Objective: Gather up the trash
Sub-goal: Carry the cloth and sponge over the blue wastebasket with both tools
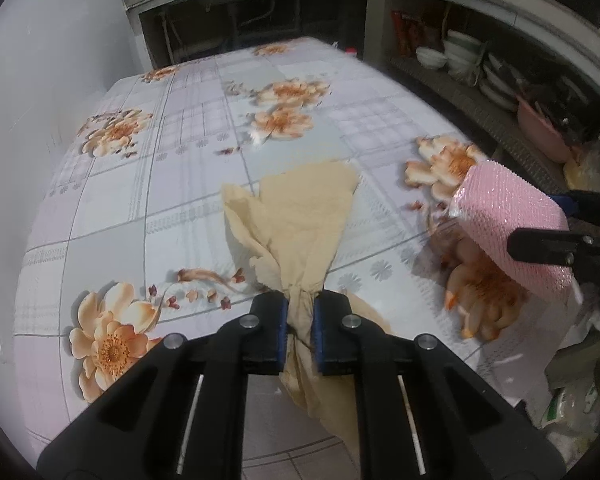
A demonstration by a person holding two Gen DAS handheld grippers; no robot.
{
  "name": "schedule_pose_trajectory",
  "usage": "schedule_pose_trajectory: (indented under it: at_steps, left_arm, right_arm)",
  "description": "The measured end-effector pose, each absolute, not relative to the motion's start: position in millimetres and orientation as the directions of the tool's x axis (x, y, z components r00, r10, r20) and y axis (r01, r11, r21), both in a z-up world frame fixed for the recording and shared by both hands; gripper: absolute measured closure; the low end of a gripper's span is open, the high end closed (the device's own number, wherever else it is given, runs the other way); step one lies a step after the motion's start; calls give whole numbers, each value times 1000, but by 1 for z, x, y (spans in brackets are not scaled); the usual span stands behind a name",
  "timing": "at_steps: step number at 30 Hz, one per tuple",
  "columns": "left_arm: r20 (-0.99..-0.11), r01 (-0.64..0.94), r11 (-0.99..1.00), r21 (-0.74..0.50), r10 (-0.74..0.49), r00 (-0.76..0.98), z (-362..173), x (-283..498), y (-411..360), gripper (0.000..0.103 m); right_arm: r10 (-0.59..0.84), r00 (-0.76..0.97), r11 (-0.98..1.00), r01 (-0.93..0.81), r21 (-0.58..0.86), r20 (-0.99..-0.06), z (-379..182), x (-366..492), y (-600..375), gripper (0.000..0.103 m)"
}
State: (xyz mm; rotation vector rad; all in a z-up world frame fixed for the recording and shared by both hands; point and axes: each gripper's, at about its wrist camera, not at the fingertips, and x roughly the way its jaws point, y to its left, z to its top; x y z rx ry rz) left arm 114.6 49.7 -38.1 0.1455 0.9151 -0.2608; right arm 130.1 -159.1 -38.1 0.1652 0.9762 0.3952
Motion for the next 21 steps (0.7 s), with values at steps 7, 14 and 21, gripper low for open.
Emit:
schedule_pose_trajectory:
  at_steps: [7,14,21]
  left_arm:
    - [-729,362,931,-47,-280,624,3,123,25,95]
    - [-677,535,839,-98,-450,582,42,134,-50,95]
    - [-742,695,696,-182,-560,367,34,146,-169,95]
  right_arm:
    - [274,678,943,-52,328,-682,7,106,-235,21]
    - [45,744,879,288,381,-667,9,53,-347,21]
    - [-27,701,706,518,483,-713,-56,6,-433,21]
